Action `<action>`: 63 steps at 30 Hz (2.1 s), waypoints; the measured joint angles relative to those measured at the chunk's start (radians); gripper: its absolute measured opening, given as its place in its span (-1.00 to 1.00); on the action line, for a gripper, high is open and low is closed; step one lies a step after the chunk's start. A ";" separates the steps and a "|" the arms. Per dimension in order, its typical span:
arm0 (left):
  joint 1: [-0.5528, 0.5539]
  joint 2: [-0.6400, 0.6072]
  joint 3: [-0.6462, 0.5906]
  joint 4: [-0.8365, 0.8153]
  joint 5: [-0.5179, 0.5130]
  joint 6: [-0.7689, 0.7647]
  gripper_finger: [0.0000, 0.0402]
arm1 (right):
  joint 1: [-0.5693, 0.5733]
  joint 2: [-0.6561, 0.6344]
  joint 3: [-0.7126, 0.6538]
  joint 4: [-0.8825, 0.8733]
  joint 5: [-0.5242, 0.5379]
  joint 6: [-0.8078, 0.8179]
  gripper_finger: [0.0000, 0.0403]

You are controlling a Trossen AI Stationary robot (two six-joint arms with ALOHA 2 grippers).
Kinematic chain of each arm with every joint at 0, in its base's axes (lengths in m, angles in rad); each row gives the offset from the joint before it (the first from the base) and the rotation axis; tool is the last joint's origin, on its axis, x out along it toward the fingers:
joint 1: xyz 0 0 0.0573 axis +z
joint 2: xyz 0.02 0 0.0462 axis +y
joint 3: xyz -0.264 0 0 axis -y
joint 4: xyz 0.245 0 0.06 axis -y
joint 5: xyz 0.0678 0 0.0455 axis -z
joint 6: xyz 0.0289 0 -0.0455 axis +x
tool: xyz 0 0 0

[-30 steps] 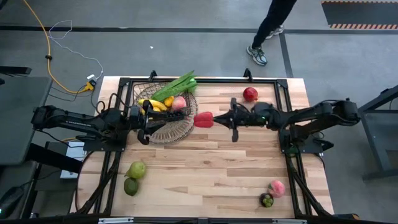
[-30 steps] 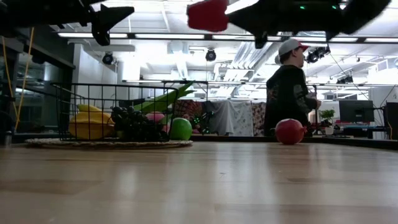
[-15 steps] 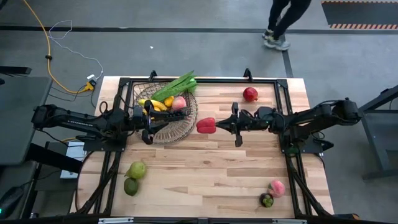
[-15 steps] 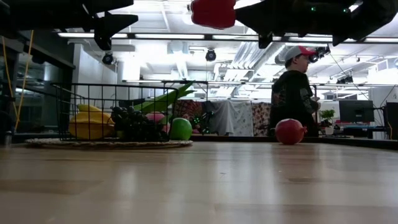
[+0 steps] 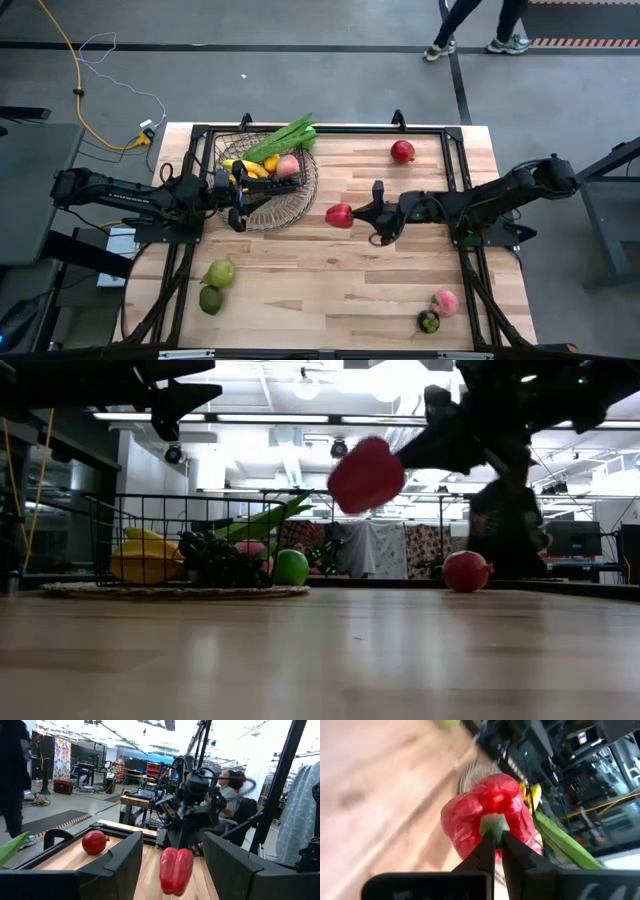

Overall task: Build produce basket
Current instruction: Put the red bell pepper into the wire basket

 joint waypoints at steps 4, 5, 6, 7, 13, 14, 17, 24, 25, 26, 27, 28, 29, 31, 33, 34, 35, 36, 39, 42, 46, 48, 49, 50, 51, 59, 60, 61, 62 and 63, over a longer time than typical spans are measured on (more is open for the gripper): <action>0.000 0.000 0.000 0.000 0.000 0.000 -0.03 | 0.040 0.000 0.000 -0.038 0.153 -0.085 -0.98; 0.000 0.000 0.000 0.000 0.000 0.000 -0.03 | 0.048 0.000 0.000 -0.043 0.175 -0.094 -0.98; 0.000 0.000 0.000 0.000 0.000 0.000 -0.03 | 0.053 0.000 0.000 -0.046 0.190 -0.105 -0.98; 0.000 0.000 0.000 0.000 0.000 0.000 -0.03 | 0.056 0.000 0.000 -0.048 0.196 -0.114 -0.98; 0.000 0.000 0.000 0.000 0.000 0.000 -0.03 | 0.060 0.000 0.000 -0.049 0.198 -0.115 -0.98; 0.000 0.000 0.000 0.000 0.000 0.000 -0.03 | 0.060 0.000 0.000 -0.048 0.198 -0.114 -0.98; 0.000 0.000 0.000 0.000 0.000 0.000 -0.03 | 0.059 0.000 0.000 -0.048 0.189 -0.099 -0.98; 0.000 0.000 0.000 0.001 -0.005 0.000 -0.03 | -0.003 0.041 0.000 0.138 -0.001 -0.007 -0.98; 0.000 0.000 0.000 0.001 -0.005 0.000 -0.03 | -0.014 0.061 0.001 0.202 -0.005 0.002 -0.98; 0.000 0.000 0.000 0.001 -0.005 0.000 -0.03 | -0.026 0.086 0.001 0.265 -0.012 0.010 -0.98; 0.000 0.000 0.000 0.001 -0.005 -0.001 -0.03 | -0.037 0.115 0.001 0.328 -0.018 0.019 -0.98; 0.000 0.000 0.000 0.002 -0.005 0.000 -0.03 | -0.050 0.149 0.001 0.392 -0.022 0.026 -0.98; 0.000 0.000 0.000 0.002 -0.005 0.000 -0.03 | -0.062 0.186 0.001 0.468 -0.027 0.033 -0.98; 0.000 0.000 0.000 0.002 -0.005 0.000 -0.03 | -0.089 0.263 0.003 0.613 -0.029 0.054 -0.98; 0.000 0.000 0.000 0.001 -0.005 0.000 -0.03 | -0.118 0.340 0.031 0.721 -0.029 0.106 -0.98; 0.000 0.000 0.000 0.001 -0.006 0.000 -0.03 | -0.132 0.375 0.054 0.754 -0.029 0.144 -0.98; 0.000 0.000 0.000 0.002 -0.006 0.000 -0.03 | -0.143 0.408 0.083 0.773 -0.029 0.183 -0.98; 0.000 0.000 0.000 0.001 -0.006 0.000 -0.03 | -0.153 0.440 0.118 0.774 -0.029 0.219 -0.98; 0.000 0.000 0.000 0.001 -0.008 0.005 -0.03 | -0.181 0.527 0.232 0.739 -0.020 0.309 -0.98; 0.000 0.000 0.000 0.001 -0.008 0.014 -0.03 | -0.205 0.587 0.342 0.657 0.016 0.407 -0.97; 0.000 0.000 0.000 0.001 -0.008 0.014 -0.03 | -0.236 0.620 0.448 0.453 0.093 0.496 -0.93; 0.000 0.000 0.000 0.001 -0.005 0.014 -0.03 | -0.249 0.620 0.488 0.341 0.100 0.539 -0.93; 0.000 0.000 0.000 0.001 -0.005 0.014 -0.03 | -0.254 0.619 0.503 0.295 0.100 0.554 -0.92; 0.000 0.000 0.000 0.001 -0.005 0.014 -0.03 | -0.256 0.619 0.516 0.257 0.100 0.568 -0.92; 0.000 0.000 0.000 0.001 -0.005 0.014 -0.03 | -0.257 0.619 0.528 0.227 0.099 0.579 -0.92; 0.000 0.000 0.000 0.009 -0.004 0.014 -0.03 | -0.257 0.619 0.570 0.202 0.045 0.683 -0.92; 0.000 0.000 0.000 0.009 -0.004 0.014 -0.03 | -0.257 0.619 0.571 0.203 0.035 0.698 -0.92; 0.000 0.000 0.000 0.009 -0.004 0.014 -0.03 | -0.257 0.619 0.571 0.200 0.031 0.710 -0.91; 0.000 0.000 0.000 0.009 -0.004 0.014 -0.03 | -0.257 0.619 0.571 0.194 0.029 0.723 -0.91; 0.000 0.000 0.000 0.009 -0.004 0.014 -0.03 | -0.257 0.619 0.571 0.189 0.028 0.730 -0.91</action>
